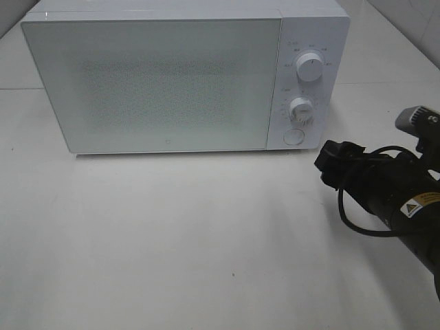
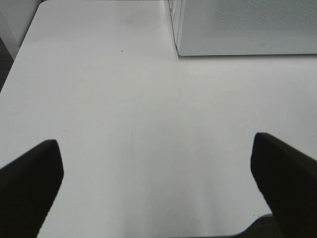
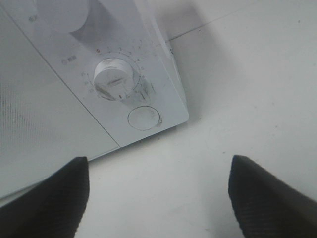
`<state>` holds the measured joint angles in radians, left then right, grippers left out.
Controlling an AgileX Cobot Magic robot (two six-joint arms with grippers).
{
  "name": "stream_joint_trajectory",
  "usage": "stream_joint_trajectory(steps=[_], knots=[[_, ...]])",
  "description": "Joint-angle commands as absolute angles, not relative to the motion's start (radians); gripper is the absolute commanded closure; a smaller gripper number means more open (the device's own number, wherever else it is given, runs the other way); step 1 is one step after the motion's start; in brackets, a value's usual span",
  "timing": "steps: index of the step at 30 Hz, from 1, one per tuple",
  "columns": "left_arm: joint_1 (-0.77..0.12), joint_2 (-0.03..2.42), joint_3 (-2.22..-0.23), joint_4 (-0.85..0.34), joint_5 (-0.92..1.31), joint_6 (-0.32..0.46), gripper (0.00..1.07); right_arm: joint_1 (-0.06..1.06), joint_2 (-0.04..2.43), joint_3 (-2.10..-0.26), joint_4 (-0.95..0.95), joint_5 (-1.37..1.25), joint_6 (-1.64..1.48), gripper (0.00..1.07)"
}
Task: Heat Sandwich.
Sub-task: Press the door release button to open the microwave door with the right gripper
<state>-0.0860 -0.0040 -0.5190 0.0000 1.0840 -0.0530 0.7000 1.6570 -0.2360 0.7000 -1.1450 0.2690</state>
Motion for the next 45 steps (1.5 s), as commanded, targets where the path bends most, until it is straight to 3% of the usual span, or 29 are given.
stream_joint_trajectory(steps=[1, 11, 16, 22, 23, 27, 45], knots=[[-0.083, -0.02, -0.519, 0.0, 1.071, -0.058, 0.09, 0.701, 1.655, -0.236, 0.692, -1.155, 0.501, 0.32], [-0.083, -0.02, -0.519, 0.0, 1.071, -0.058, 0.09, 0.701, 1.655, -0.236, 0.691, -1.154, 1.09, 0.33], [-0.083, -0.02, -0.519, 0.0, 1.071, -0.058, 0.09, 0.701, 1.655, -0.236, 0.691, -1.154, 1.332, 0.43], [-0.083, -0.02, -0.519, 0.0, 1.071, -0.058, 0.09, 0.701, 1.655, -0.236, 0.691, -1.133, 1.496, 0.75], [-0.083, -0.02, -0.519, 0.0, 1.071, -0.058, 0.09, 0.701, 1.655, -0.236, 0.691, -1.101, 1.493, 0.89], [-0.083, -0.02, -0.519, 0.0, 1.071, -0.058, 0.09, 0.701, 1.655, -0.236, 0.684, -1.079, 1.452, 1.07], [-0.083, -0.02, -0.519, 0.0, 1.071, -0.058, 0.09, 0.697, 1.719, -0.295, 0.68, -1.083, 1.399, 1.07]])
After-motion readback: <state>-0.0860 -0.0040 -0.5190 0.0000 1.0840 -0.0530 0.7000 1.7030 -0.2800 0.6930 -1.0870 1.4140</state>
